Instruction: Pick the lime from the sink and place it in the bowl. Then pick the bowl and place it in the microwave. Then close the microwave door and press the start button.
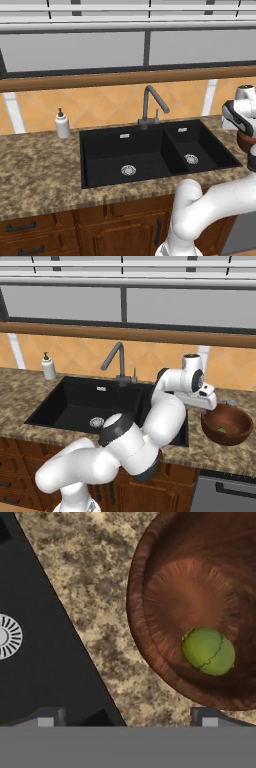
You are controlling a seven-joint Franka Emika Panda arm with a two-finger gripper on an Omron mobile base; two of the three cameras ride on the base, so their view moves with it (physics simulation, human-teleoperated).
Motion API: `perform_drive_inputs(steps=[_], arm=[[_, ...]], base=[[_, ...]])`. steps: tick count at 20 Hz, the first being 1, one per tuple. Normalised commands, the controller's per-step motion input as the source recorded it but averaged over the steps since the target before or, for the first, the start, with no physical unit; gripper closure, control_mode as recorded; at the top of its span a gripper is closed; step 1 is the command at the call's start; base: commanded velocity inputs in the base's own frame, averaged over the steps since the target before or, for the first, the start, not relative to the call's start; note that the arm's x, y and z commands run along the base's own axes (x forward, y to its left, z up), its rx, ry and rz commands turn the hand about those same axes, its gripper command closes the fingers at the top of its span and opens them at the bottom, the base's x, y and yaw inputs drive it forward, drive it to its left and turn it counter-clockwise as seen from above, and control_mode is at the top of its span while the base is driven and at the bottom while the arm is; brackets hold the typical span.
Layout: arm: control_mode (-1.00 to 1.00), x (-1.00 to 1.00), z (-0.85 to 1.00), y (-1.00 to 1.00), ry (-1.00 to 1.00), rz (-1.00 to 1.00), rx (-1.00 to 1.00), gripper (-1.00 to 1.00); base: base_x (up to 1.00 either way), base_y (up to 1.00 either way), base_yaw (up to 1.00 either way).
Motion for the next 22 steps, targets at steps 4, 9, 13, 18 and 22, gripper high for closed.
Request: perform_drive_inputs(steps=[4, 9, 13, 18, 22], arm=[[-1.0, 0.38, -0.23, -0.26, 0.0, 0.0, 0.0, -1.0], [-1.0, 0.43, -0.18, -0.36, 0.0, 0.0, 0.0, -1.0], [-1.0, 0.3, -0.23, -0.42, 0.0, 0.0, 0.0, -1.0], [-1.0, 0.22, -0.32, -0.31, 0.01, 0.0, 0.0, -1.0], [-1.0, 0.07, -0.37, -0.02, 0.03, 0.0, 0.0, 1.0]], base=[[0.0, 0.0, 0.0], [0.0, 0.0, 0.0], [0.0, 0.0, 0.0], [0.0, 0.0, 0.0], [0.0, 0.0, 0.0]])
